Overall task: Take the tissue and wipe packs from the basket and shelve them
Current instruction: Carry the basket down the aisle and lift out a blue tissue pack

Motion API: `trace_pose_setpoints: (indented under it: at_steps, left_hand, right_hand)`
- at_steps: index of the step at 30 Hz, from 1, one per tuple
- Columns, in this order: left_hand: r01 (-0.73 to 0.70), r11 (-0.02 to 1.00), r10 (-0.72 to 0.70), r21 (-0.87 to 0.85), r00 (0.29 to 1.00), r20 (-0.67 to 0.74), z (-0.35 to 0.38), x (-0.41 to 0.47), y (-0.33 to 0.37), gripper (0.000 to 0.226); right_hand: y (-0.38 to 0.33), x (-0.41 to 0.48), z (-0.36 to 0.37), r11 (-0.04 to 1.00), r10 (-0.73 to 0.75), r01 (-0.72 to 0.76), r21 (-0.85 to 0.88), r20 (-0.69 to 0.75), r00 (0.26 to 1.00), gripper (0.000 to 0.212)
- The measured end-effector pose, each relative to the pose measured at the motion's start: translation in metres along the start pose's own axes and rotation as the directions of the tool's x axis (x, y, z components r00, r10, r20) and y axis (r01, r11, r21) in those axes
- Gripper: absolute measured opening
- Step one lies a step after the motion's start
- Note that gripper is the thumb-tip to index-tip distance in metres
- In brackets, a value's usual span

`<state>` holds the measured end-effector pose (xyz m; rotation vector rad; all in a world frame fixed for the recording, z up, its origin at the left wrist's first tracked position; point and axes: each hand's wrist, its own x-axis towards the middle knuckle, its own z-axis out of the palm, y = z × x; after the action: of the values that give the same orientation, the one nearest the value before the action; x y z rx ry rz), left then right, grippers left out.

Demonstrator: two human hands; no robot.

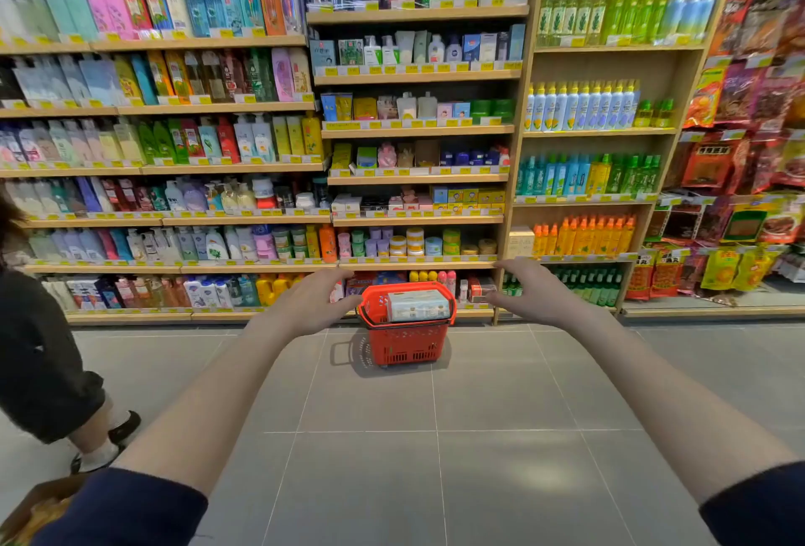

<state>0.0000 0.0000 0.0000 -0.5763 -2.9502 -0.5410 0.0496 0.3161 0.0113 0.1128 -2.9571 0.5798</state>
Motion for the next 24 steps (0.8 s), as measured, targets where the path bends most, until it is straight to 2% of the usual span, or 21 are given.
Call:
trace_pose_setpoints:
  at_steps: [6,15,24]
  left_hand:
    - [0.017,0.996,-0.021,0.084,0.999,0.045,0.020,0.080,-0.011,0.061]
    - [0.073,0.990,-0.076,0.122,0.997,0.022,0.036,0.232,-0.036,0.062]
    - [0.138,0.978,-0.148,0.154,0.988,0.054,0.065,0.346,-0.103,0.060]
  right_hand:
    - [0.031,0.076,0.019,1.000,0.018,-0.018,0.014,0.023,1.000,0.065]
    - [0.088,0.240,0.024,0.999,0.013,-0.015,0.028,0.063,0.998,0.066]
    - [0.115,0.379,0.063,0.999,0.004,-0.010,0.039,0.138,0.990,0.065]
